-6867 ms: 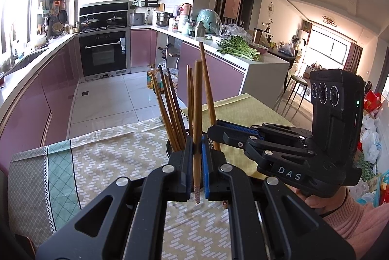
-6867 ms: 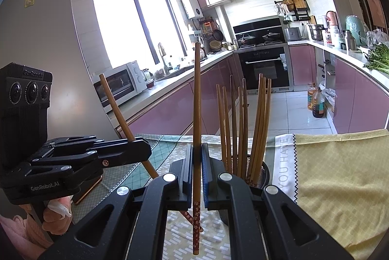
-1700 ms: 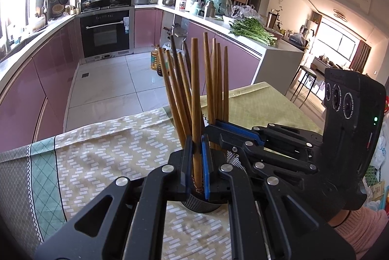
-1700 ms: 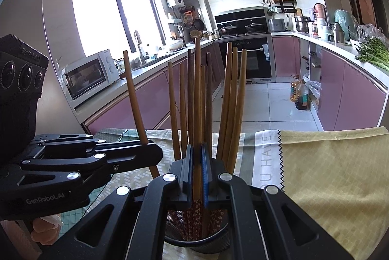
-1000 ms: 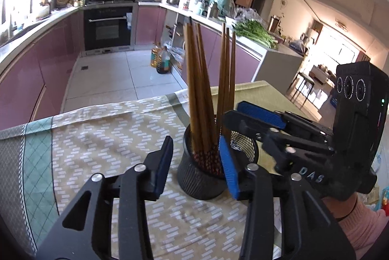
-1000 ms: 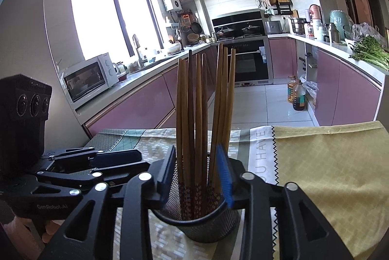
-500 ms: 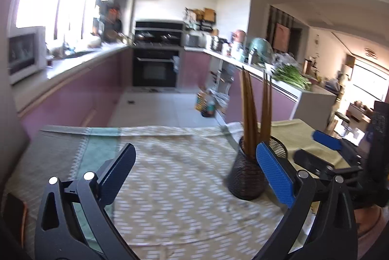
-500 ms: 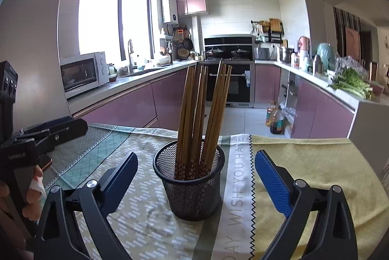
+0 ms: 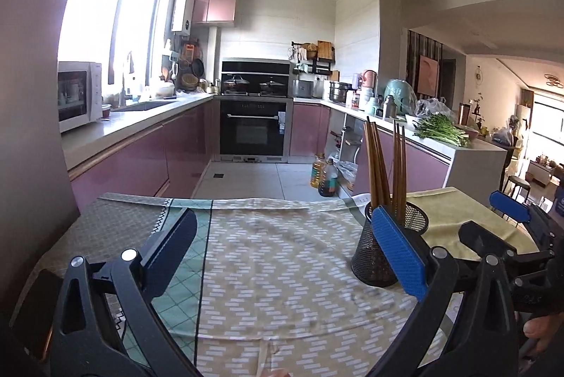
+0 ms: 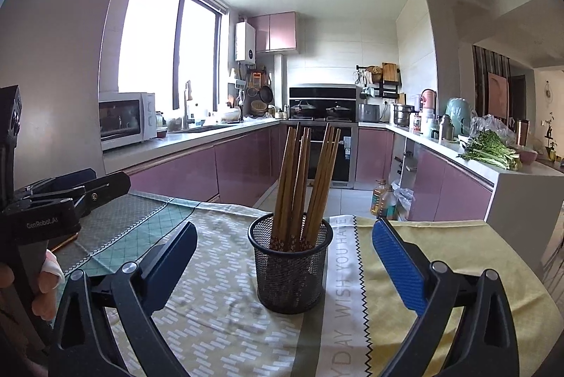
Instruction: Organize utensils
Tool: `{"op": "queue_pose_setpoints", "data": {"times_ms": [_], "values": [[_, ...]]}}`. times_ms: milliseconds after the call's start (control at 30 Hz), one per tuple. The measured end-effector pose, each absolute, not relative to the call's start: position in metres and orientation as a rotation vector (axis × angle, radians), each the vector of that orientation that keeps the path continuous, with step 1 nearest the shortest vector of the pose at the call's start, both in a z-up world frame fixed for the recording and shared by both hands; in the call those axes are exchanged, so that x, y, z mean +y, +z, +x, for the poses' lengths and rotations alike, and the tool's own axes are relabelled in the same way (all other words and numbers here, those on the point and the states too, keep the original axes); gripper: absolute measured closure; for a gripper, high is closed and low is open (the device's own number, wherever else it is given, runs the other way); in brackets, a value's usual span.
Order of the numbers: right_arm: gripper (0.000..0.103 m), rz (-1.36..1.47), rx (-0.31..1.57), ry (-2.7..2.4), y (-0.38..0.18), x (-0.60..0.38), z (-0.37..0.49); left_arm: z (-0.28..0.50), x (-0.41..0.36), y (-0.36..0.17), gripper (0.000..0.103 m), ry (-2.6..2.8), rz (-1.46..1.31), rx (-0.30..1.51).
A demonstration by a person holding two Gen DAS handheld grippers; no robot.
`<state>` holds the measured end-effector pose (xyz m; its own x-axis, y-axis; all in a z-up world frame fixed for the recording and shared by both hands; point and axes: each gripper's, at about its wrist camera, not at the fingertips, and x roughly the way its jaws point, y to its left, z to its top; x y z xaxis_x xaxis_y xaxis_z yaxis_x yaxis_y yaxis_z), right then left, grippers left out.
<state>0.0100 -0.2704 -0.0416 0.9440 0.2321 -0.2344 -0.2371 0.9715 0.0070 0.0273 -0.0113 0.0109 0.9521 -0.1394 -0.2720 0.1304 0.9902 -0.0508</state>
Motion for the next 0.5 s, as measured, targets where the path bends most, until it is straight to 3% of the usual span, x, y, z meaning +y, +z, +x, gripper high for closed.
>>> {"op": "queue_pose_setpoints", "data": {"times_ms": [500], "values": [[0.007,0.003,0.216,0.229,-0.039,-0.271,-0.004,0.0,-0.013,0.013,0.006,-0.095,-0.005,0.214]]}}
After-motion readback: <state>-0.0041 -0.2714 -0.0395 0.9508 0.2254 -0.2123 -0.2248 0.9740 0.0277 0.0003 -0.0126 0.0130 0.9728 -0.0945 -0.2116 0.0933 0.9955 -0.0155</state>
